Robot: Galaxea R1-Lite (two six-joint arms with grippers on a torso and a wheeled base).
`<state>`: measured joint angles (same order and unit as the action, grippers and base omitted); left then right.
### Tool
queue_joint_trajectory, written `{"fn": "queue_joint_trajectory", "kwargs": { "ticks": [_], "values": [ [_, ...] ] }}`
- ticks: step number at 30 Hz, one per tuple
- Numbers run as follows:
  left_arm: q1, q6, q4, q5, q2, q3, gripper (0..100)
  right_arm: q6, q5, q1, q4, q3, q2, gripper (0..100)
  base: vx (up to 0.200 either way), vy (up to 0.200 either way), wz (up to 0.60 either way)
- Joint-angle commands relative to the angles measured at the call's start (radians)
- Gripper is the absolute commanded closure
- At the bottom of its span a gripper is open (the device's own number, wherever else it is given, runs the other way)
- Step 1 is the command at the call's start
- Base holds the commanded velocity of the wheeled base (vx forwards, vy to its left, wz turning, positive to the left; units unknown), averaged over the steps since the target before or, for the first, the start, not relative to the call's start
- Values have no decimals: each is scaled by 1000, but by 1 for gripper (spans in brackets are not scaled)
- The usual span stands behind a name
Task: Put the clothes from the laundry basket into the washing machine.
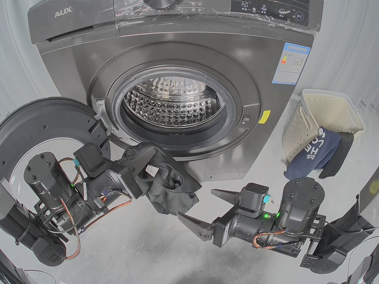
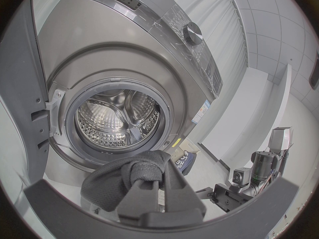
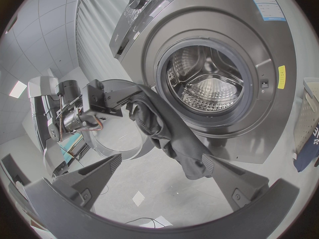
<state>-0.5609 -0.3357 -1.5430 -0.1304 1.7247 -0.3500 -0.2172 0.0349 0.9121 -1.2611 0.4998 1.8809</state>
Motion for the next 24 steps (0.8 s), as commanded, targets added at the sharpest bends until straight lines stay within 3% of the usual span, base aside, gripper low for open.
{"fn": "queue_joint_trajectory", "kwargs": {
  "ticks": [1, 10, 17, 23, 24],
  "values": [
    [-5, 0, 0, 0, 3, -1, 100, 4, -4, 27, -44, 25, 67, 0, 0, 0, 0],
    [-5, -2, -2, 0, 1, -1, 100, 7, -7, 19, -92, 178, 207, 0, 0, 0, 0],
    [-5, -2, -2, 0, 1, -3, 100, 9, -7, -6, -93, 244, 261, 0, 0, 0, 0],
    [-7, -3, -2, 0, 1, -3, 100, 52, -7, -35, -146, 322, 319, 0, 0, 0, 0],
    [-5, -3, -2, 0, 1, -1, 100, 55, -6, -35, -153, 327, 322, 100, 0, 0, 0]
  ]
}}
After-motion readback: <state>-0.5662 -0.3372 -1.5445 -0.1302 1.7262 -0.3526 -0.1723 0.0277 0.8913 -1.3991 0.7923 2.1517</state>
